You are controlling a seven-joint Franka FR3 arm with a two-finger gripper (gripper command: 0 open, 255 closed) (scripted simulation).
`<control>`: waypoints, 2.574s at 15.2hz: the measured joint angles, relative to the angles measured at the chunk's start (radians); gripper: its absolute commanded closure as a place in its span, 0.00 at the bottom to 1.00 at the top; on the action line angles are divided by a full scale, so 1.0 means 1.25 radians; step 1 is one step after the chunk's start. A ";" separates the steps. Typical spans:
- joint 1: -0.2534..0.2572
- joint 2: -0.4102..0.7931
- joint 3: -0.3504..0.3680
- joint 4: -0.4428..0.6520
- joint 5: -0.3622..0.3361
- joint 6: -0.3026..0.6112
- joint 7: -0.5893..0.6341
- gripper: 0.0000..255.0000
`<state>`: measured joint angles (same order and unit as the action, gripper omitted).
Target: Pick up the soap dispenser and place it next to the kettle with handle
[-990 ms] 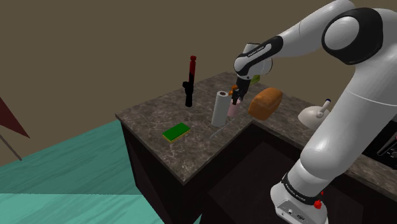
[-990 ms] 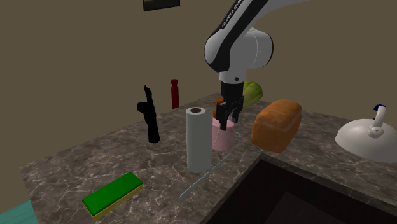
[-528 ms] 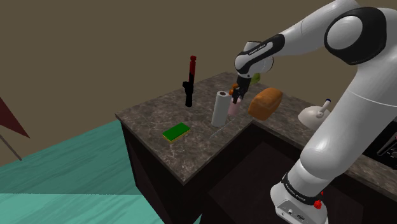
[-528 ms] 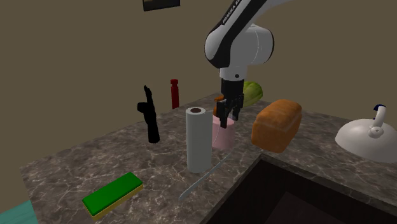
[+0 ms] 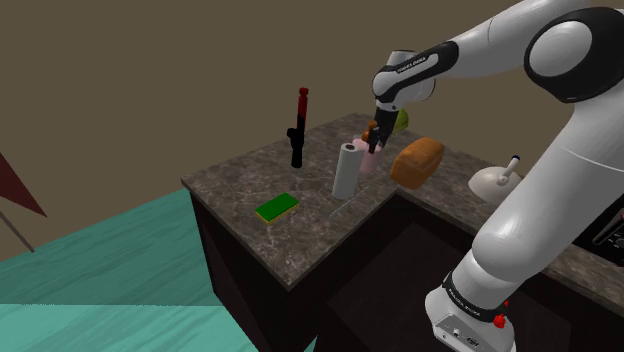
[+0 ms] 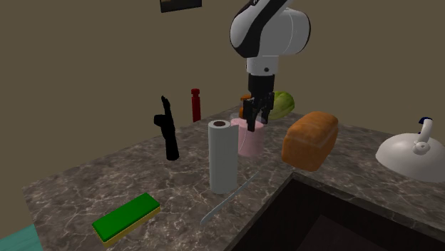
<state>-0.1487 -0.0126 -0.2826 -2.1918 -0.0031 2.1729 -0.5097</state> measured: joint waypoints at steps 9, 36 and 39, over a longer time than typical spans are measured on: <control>0.001 -0.041 0.002 0.055 -0.013 -0.095 0.009 1.00; 0.004 -0.073 0.008 0.317 -0.019 -0.387 0.014 1.00; 0.004 -0.071 0.008 0.349 -0.019 -0.417 0.014 1.00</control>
<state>-0.1431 -0.1017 -0.2720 -1.7561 -0.0264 1.6510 -0.4918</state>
